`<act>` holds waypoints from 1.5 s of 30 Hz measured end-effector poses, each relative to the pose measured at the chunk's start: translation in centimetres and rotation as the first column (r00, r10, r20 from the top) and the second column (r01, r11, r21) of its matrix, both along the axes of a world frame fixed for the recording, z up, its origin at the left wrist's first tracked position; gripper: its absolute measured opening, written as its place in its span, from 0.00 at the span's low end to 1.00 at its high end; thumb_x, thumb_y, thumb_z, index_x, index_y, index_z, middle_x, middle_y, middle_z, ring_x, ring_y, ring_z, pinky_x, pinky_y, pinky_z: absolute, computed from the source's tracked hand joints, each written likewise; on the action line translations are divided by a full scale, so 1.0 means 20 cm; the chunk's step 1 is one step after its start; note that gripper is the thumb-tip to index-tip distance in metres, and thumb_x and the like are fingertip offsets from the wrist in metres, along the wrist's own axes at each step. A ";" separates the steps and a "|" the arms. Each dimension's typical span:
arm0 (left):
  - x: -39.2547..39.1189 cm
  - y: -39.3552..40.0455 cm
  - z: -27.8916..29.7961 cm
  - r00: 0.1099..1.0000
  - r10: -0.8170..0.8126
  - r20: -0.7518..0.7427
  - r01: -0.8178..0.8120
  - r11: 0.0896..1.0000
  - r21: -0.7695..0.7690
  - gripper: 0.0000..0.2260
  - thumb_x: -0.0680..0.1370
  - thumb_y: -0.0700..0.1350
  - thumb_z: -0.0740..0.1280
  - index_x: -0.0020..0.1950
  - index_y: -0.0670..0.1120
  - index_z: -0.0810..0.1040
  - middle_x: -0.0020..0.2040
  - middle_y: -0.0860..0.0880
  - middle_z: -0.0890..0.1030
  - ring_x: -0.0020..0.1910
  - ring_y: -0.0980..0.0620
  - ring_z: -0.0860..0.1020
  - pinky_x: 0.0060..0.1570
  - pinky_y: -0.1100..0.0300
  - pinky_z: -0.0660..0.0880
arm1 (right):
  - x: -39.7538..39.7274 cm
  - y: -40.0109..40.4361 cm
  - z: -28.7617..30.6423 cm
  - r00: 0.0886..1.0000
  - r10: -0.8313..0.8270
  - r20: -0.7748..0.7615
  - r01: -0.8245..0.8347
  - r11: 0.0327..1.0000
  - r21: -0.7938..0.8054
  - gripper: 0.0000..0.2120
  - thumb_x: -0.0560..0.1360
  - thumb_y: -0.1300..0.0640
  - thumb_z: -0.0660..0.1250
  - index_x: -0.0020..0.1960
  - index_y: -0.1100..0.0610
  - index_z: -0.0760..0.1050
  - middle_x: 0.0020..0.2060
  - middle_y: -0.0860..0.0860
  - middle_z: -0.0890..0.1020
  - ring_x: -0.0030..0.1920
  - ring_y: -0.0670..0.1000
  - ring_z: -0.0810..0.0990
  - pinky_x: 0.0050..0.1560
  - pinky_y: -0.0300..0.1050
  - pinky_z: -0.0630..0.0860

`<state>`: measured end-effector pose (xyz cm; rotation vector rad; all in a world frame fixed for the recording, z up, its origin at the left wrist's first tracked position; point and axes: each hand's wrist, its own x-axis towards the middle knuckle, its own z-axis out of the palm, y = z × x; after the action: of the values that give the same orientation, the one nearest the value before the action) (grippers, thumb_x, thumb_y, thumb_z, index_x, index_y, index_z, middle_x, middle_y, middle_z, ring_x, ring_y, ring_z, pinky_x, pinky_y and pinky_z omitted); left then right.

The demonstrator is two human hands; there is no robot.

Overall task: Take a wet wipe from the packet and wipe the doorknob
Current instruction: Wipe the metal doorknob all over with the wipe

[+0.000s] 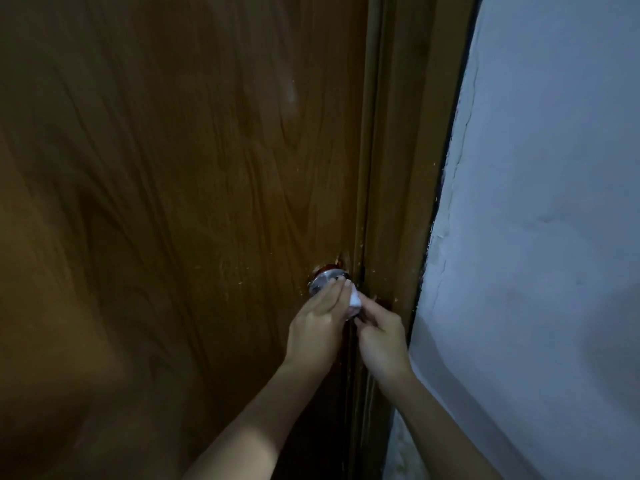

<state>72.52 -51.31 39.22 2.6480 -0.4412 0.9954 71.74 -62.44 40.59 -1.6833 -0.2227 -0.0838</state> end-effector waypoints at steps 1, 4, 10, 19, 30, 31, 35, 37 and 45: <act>-0.01 0.00 -0.01 1.000 0.011 0.009 -0.010 0.998 -0.057 0.22 0.70 0.39 0.71 0.63 0.41 0.74 0.61 0.43 0.79 0.60 0.49 0.78 0.56 0.54 0.77 | 0.00 0.00 0.00 1.000 -0.004 -0.012 0.004 1.000 0.002 0.26 0.76 0.72 0.56 0.61 0.44 0.73 0.50 0.42 0.81 0.48 0.37 0.79 0.50 0.33 0.71; -0.06 -0.04 -0.03 0.997 0.082 -0.005 -0.080 0.950 -0.303 0.17 0.74 0.42 0.66 0.63 0.40 0.74 0.58 0.42 0.81 0.54 0.49 0.81 0.52 0.59 0.77 | 0.01 0.00 -0.01 0.999 -0.018 -0.042 0.018 1.000 0.005 0.23 0.76 0.72 0.56 0.68 0.58 0.67 0.56 0.48 0.77 0.49 0.40 0.76 0.50 0.31 0.70; -0.12 -0.12 0.03 0.962 0.021 -0.273 -0.257 0.415 -0.873 0.09 0.70 0.39 0.72 0.49 0.49 0.81 0.36 0.60 0.80 0.31 0.67 0.78 0.36 0.69 0.73 | 0.02 0.01 -0.01 0.997 -0.058 -0.048 0.059 0.998 0.007 0.22 0.76 0.71 0.57 0.68 0.59 0.67 0.59 0.53 0.77 0.50 0.41 0.75 0.44 0.28 0.70; -0.07 -0.16 0.10 0.851 -0.451 -0.270 -0.426 -0.291 -0.857 0.05 0.71 0.36 0.69 0.46 0.40 0.82 0.45 0.43 0.84 0.46 0.48 0.82 0.52 0.56 0.78 | 0.01 -0.02 0.03 1.000 -0.020 -0.007 0.020 1.000 -0.013 0.20 0.77 0.67 0.59 0.68 0.57 0.68 0.61 0.54 0.77 0.55 0.44 0.75 0.52 0.30 0.69; -0.03 -0.11 0.08 0.886 -0.269 -0.378 -0.410 -0.072 -0.909 0.10 0.67 0.38 0.74 0.47 0.41 0.83 0.42 0.44 0.85 0.41 0.51 0.84 0.42 0.57 0.81 | 0.01 -0.04 0.03 1.000 0.017 0.014 -0.016 0.998 -0.061 0.23 0.76 0.71 0.57 0.69 0.58 0.67 0.64 0.55 0.76 0.58 0.43 0.72 0.58 0.35 0.69; -0.03 -0.11 0.08 0.884 -0.260 -0.389 -0.413 -0.046 -0.909 0.11 0.67 0.38 0.74 0.48 0.41 0.83 0.43 0.44 0.85 0.42 0.50 0.84 0.45 0.55 0.81 | 0.02 -0.04 0.03 1.000 0.015 0.018 -0.014 0.998 -0.060 0.23 0.75 0.71 0.57 0.68 0.58 0.67 0.63 0.55 0.76 0.58 0.43 0.73 0.57 0.35 0.69; -0.05 -0.15 0.06 0.893 -0.278 -0.354 -0.402 -0.140 -0.905 0.09 0.69 0.36 0.72 0.48 0.39 0.81 0.44 0.44 0.85 0.44 0.51 0.83 0.42 0.61 0.80 | 0.03 -0.04 0.02 0.999 0.015 0.028 -0.013 0.998 -0.061 0.21 0.76 0.68 0.59 0.68 0.58 0.68 0.60 0.53 0.78 0.52 0.40 0.75 0.49 0.28 0.69; -0.05 -0.16 0.08 0.884 -0.330 -0.332 -0.429 -0.288 -0.856 0.09 0.68 0.35 0.72 0.47 0.37 0.81 0.43 0.42 0.84 0.44 0.50 0.84 0.43 0.61 0.80 | 0.03 -0.04 0.01 1.000 0.016 0.019 -0.014 0.998 -0.054 0.21 0.76 0.69 0.59 0.68 0.58 0.68 0.60 0.54 0.78 0.51 0.40 0.75 0.49 0.29 0.70; -0.06 -0.14 0.09 0.786 -0.588 -0.191 -0.495 -0.412 -0.765 0.09 0.73 0.33 0.66 0.52 0.36 0.79 0.48 0.40 0.83 0.49 0.47 0.81 0.54 0.56 0.77 | 0.02 -0.07 0.00 1.000 0.029 0.011 -0.028 0.997 -0.069 0.19 0.76 0.65 0.61 0.67 0.56 0.70 0.54 0.47 0.79 0.52 0.42 0.77 0.47 0.28 0.71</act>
<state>71.34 -54.20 41.08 0.7988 0.4519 -0.0518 72.06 -63.76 40.55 -1.7483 -0.2615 -0.0653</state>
